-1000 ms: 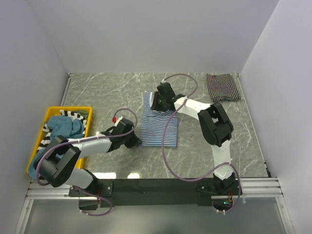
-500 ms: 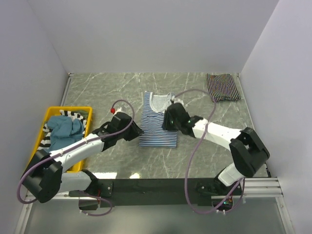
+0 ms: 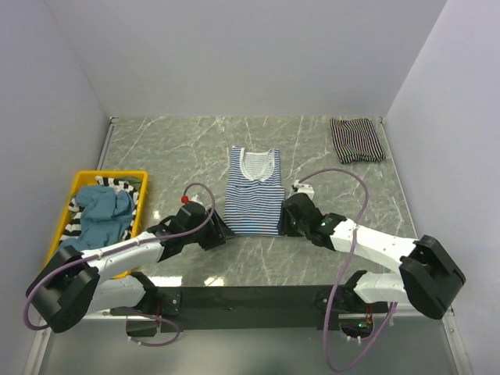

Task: Fold and stack the tank tops
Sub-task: Fold the tank top

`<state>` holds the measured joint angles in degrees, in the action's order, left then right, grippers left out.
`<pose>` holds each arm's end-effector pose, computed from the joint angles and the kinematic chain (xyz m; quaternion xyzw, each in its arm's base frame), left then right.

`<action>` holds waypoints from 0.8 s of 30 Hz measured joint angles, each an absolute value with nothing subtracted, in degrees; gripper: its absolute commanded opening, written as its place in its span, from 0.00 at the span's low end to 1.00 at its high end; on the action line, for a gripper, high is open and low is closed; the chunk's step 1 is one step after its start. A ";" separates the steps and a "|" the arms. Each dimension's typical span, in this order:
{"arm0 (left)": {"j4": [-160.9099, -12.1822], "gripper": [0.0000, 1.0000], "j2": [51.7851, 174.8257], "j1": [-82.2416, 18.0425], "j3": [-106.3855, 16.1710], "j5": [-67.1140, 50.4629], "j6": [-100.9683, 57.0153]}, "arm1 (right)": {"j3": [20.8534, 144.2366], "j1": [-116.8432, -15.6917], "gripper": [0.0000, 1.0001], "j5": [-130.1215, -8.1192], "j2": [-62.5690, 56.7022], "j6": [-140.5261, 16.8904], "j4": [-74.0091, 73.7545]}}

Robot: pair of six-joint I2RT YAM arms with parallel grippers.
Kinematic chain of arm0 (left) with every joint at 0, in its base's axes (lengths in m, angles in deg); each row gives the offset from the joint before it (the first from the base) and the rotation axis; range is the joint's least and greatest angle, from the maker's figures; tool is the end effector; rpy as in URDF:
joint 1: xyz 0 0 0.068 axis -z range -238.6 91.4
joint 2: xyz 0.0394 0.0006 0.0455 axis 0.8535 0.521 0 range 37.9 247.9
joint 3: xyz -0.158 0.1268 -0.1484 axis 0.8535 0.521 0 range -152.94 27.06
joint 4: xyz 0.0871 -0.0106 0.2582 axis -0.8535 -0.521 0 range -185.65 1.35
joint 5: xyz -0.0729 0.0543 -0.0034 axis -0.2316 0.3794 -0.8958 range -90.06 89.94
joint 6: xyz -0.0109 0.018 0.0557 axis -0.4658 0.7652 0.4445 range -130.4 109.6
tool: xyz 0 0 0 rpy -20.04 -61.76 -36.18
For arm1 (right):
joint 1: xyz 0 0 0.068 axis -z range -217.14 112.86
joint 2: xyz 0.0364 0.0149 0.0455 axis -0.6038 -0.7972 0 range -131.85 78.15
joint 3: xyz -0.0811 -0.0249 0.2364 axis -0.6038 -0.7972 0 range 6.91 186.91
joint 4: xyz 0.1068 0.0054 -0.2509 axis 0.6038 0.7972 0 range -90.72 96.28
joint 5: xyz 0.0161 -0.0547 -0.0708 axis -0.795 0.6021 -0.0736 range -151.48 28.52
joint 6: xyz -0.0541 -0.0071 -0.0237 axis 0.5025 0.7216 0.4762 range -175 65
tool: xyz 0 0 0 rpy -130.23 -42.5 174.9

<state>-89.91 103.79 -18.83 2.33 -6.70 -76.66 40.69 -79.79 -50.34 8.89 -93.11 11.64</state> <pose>0.1820 -0.1579 0.1308 -0.1866 0.8945 -0.3535 0.1999 0.1948 0.1678 0.1525 -0.0019 0.9293 0.1629 0.3313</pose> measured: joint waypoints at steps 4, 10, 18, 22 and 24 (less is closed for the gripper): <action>-86.06 0.59 104.75 -18.28 4.89 -7.88 -79.76 | 39.77 -80.38 0.48 -50.61 4.54 -93.55 10.00; -84.29 0.63 108.99 -18.28 5.24 -7.46 -82.14 | 39.51 -81.72 0.37 -50.12 0.87 -95.01 8.97; -89.88 0.63 108.09 -18.31 2.59 0.60 -81.29 | 39.38 -84.06 0.45 -47.96 0.76 -97.98 8.86; -94.15 0.52 108.40 -18.52 0.60 5.59 -78.67 | 37.94 -84.10 0.47 -47.55 3.30 -99.49 9.71; -94.96 0.49 110.08 -18.55 -0.69 6.90 -77.46 | 37.52 -84.10 0.47 -47.68 4.19 -100.30 9.67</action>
